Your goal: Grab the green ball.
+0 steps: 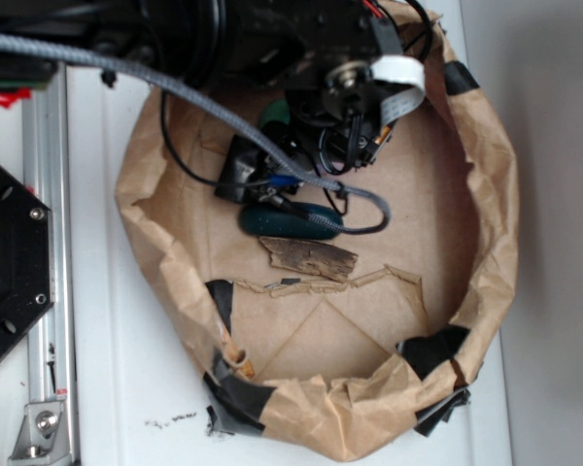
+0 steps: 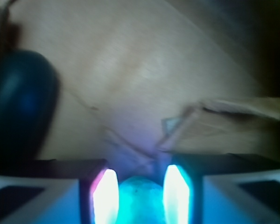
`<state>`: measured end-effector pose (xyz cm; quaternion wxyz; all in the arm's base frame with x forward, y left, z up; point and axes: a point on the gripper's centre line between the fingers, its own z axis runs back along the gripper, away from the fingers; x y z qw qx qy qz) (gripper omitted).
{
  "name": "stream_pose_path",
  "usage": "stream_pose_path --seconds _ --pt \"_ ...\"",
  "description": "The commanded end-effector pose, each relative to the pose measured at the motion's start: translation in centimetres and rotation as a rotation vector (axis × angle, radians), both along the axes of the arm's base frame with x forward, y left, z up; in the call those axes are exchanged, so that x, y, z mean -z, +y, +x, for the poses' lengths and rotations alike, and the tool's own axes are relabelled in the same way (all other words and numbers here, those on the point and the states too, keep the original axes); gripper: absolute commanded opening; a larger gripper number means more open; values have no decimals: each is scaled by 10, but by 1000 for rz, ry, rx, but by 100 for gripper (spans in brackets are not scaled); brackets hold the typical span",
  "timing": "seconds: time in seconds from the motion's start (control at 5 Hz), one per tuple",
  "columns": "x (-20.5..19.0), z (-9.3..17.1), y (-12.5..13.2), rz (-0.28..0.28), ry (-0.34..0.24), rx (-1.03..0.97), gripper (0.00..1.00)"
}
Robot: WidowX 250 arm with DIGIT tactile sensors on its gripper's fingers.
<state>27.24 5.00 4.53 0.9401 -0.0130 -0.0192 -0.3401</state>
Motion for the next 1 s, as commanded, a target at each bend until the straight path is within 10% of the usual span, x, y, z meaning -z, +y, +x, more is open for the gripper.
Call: stream_pose_path --seconds 0.0,0.4,0.8 --pt "-80 11 -44 -69 -95 -7 0" --pt "-105 17 -59 -79 -94 -62 0" --pt "-122 6 -69 -151 -259 -422 0"
